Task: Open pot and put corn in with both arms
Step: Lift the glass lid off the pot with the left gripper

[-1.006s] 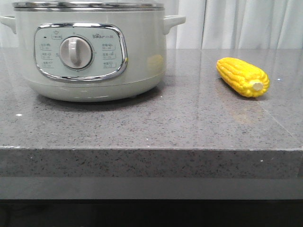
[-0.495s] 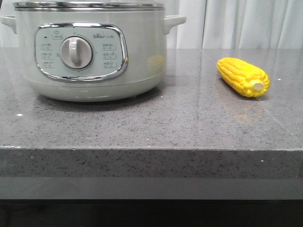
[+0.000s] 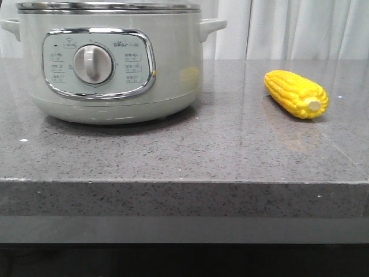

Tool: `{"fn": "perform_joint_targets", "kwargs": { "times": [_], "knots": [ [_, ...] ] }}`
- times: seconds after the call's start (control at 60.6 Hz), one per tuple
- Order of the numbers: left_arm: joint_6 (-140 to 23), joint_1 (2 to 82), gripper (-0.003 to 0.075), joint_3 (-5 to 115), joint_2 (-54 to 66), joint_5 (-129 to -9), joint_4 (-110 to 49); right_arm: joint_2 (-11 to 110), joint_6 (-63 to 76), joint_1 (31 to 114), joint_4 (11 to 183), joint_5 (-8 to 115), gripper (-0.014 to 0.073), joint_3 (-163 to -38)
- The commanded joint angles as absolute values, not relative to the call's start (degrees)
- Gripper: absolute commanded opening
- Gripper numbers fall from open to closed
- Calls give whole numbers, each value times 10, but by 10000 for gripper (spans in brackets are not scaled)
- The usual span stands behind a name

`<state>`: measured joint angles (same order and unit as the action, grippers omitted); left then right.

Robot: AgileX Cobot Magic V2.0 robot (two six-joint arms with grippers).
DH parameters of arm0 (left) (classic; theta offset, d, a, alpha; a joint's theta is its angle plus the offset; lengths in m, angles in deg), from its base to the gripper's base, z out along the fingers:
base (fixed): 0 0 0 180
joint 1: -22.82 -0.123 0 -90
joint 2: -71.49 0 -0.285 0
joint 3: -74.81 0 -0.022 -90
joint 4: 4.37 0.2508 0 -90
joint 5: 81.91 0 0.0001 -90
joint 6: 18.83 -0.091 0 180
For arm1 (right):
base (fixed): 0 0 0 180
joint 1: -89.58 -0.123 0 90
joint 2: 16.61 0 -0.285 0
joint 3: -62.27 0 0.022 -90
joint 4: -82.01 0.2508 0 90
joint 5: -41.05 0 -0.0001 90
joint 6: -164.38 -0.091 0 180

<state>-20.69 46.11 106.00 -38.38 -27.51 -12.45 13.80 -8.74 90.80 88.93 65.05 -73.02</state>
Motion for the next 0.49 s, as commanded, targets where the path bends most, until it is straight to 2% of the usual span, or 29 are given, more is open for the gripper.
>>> {"fn": "perform_joint_targets", "kwargs": {
  "times": [0.0, 0.478],
  "knots": [
    [-204, 463, 288, 1079, -357, -304, -125, 147, -82, 911, 886, 607, 592, -748],
    [-204, 463, 283, 1113, -331, -305, -125, 147, -82, 911, 886, 607, 592, -748]
  ]
}}
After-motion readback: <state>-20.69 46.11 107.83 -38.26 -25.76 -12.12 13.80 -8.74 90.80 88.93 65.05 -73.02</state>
